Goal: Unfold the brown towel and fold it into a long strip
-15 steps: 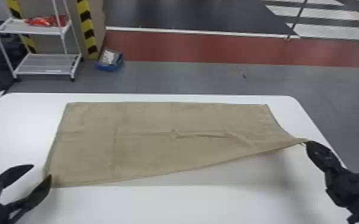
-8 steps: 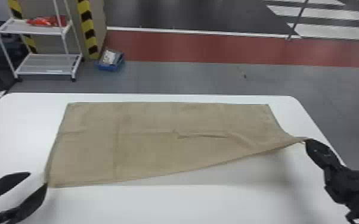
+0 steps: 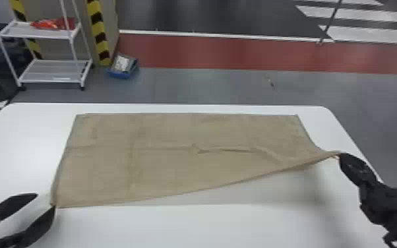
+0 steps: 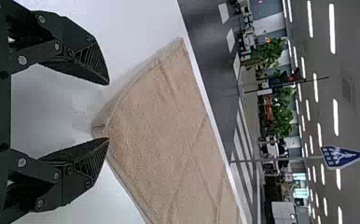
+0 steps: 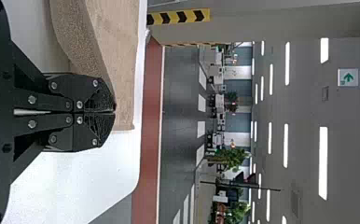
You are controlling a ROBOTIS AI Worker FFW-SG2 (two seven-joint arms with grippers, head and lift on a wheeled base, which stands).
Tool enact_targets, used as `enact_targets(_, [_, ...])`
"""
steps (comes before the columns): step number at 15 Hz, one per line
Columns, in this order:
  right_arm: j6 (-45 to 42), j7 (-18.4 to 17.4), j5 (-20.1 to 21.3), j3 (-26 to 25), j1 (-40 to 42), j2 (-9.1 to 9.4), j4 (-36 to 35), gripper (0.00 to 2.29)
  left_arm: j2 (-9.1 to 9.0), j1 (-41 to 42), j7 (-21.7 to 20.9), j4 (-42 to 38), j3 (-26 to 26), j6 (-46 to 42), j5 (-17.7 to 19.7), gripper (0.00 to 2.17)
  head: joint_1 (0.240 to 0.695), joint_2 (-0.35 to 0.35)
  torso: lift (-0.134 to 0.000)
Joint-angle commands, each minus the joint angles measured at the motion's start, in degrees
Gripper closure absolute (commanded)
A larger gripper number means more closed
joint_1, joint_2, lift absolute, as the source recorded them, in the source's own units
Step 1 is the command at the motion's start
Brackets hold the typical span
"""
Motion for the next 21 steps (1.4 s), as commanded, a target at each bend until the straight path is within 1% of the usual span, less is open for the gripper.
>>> enact_targets(1, [0.17,0.00,0.00,0.01,-0.14,0.01,0.11,1.60,-0.06,-0.90,0.11,0.91,-1.11,0.03,-0.46,0.55,0.695,-0.113,-0.125])
enact_targets(3, [0.70,0.00,0.00,-0.08,-0.22,-0.07,0.20,1.60,-0.06,-1.51,0.37,1.61,-1.37,0.03,-0.90,0.55,0.695,-0.118,-0.125])
enact_targets(4, [0.70,0.09,0.00,-0.08,-0.22,-0.07,0.37,1.60,-0.06,-1.51,0.81,1.61,-1.46,0.03,-0.99,0.67,0.695,-0.120,-0.125])
enact_targets(9, [0.88,0.00,0.00,-0.16,-0.58,-0.16,0.55,1.60,-0.06,-1.77,0.90,1.61,-1.46,0.38,-1.17,0.71,0.695,-0.122,-0.125])
enact_targets(10, [1.05,0.00,0.00,-0.16,-0.66,-0.16,0.64,1.60,-0.06,-1.86,0.90,1.61,-1.46,0.56,-1.17,1.02,0.695,-0.122,-0.125])
enact_targets(11, [1.23,0.09,0.00,-0.16,-0.75,-0.25,0.64,1.60,-0.14,-1.95,1.07,1.61,-1.37,0.73,-0.99,1.43,0.695,-0.121,-0.125])
enact_targets(13, [1.40,0.09,-0.17,-0.16,-0.75,-0.34,0.64,1.60,0.30,-2.13,0.28,1.61,-1.11,3.37,-0.99,1.57,0.695,-0.120,-0.125])
enact_targets(14, [1.40,0.09,-0.35,-0.16,-0.84,-0.43,0.64,1.60,0.38,-2.13,0.02,1.61,-0.93,3.55,-0.99,1.68,0.695,-0.119,-0.125])
enact_targets(17, [1.58,0.18,-0.43,-0.25,-0.84,-0.51,0.02,1.60,0.03,-1.07,0.37,-0.23,0.21,3.37,-0.55,1.68,0.695,-0.111,-0.125])
enact_targets(19, [1.93,0.27,-0.08,-0.87,-0.31,-0.60,-2.27,1.60,-0.67,1.13,1.25,-4.54,2.23,3.37,-0.20,1.68,0.695,-0.109,-0.125])
enact_targets(21, [2.11,0.44,0.09,-1.92,0.48,-0.95,-4.99,1.60,-1.46,3.67,3.62,-9.64,4.43,3.37,0.06,1.68,0.695,-0.108,-0.125])
